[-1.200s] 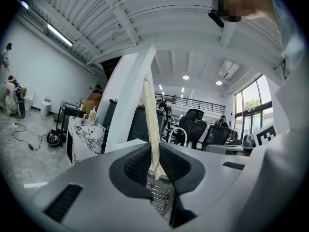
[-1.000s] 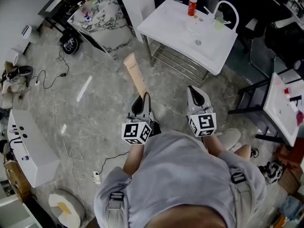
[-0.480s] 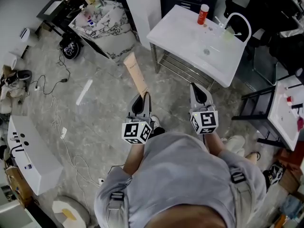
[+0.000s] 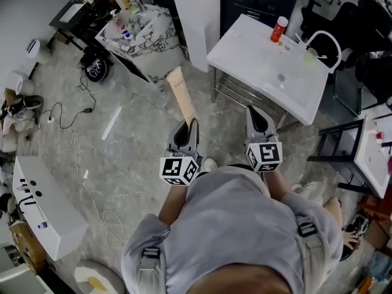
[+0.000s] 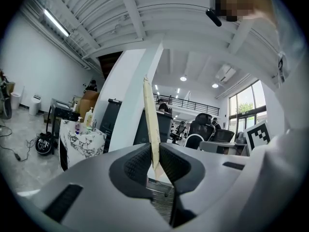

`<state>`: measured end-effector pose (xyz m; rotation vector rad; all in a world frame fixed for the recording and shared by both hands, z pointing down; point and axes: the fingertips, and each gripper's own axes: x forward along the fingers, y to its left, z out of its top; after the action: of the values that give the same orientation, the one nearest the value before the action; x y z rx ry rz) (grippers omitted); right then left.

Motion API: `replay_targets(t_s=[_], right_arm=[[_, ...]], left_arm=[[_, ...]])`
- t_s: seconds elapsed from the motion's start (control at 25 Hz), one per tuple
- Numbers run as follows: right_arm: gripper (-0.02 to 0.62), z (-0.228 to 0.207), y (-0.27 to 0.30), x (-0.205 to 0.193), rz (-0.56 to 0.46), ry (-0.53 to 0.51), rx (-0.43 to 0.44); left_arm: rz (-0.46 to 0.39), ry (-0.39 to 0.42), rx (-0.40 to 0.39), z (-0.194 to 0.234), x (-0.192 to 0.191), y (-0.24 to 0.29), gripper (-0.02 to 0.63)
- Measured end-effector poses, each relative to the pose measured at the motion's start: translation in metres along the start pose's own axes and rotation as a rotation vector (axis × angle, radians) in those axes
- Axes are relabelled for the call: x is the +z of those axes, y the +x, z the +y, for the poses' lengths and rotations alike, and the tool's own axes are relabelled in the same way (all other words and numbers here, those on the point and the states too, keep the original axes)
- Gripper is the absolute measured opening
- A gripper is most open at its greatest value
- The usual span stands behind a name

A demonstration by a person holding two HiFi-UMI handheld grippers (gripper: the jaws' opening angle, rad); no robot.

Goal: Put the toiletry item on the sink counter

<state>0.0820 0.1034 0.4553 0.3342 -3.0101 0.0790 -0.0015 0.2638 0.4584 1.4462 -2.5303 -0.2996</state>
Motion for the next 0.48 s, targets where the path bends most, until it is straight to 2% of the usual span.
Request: replay_targets(t_s=[0.48], right_arm=[[0.005,0.009,0.048,-0.008,0.025,0.0,-0.046]], left_arm=[[0.001,-0.019,-0.024,0.049,0.01,0.031,0.051]])
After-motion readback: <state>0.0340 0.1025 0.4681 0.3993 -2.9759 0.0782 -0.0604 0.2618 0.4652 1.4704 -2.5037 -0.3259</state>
